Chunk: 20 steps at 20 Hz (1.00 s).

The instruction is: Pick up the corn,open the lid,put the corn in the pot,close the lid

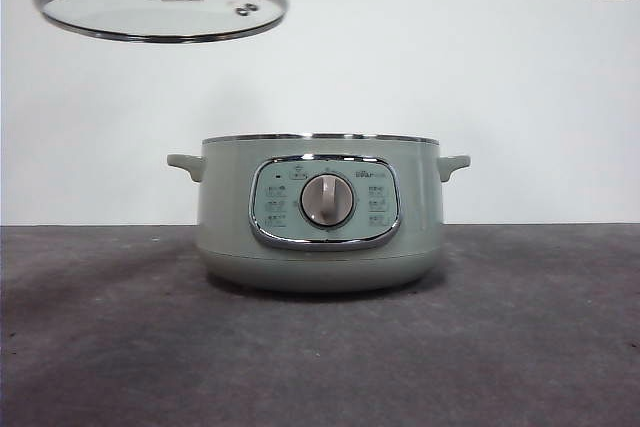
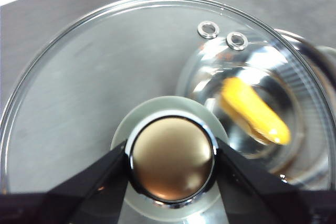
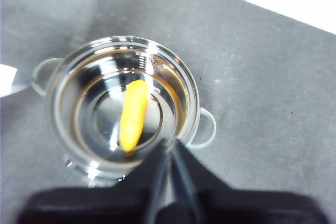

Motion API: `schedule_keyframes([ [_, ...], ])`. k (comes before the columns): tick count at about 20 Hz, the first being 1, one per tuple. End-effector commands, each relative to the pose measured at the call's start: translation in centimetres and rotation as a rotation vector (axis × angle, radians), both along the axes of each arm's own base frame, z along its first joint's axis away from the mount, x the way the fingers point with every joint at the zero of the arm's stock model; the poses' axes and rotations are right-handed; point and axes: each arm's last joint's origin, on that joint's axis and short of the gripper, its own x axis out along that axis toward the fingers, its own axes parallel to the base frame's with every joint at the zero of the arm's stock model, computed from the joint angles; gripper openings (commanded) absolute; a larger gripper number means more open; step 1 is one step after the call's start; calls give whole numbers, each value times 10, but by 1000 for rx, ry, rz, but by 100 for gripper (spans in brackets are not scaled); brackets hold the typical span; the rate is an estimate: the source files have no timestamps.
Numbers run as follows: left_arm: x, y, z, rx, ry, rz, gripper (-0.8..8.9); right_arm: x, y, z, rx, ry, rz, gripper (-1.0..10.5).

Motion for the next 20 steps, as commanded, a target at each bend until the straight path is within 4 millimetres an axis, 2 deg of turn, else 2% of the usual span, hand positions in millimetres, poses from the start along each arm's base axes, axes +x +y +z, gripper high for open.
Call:
schedule_keyframes([
  [1,-9,-15,9,-33,-45,-44,-12,-23,-13,-5,-6,35,-1,-16],
  [5,-15,-44,6,-36,-46,-124,-12,-63,-43,-30,-41,80,-34,-16],
  [9,-11,-71,-7,-13,-23,-160,-12,-89,-70,-67,-89,118,-115,-16],
  [15,10,-111,-44,16,34,-221,-12,-121,-102,-112,-63,165,-195,-16],
  [20,25,-135,-76,42,86,-252,-12,-137,-118,-127,-23,147,-210,-16],
])
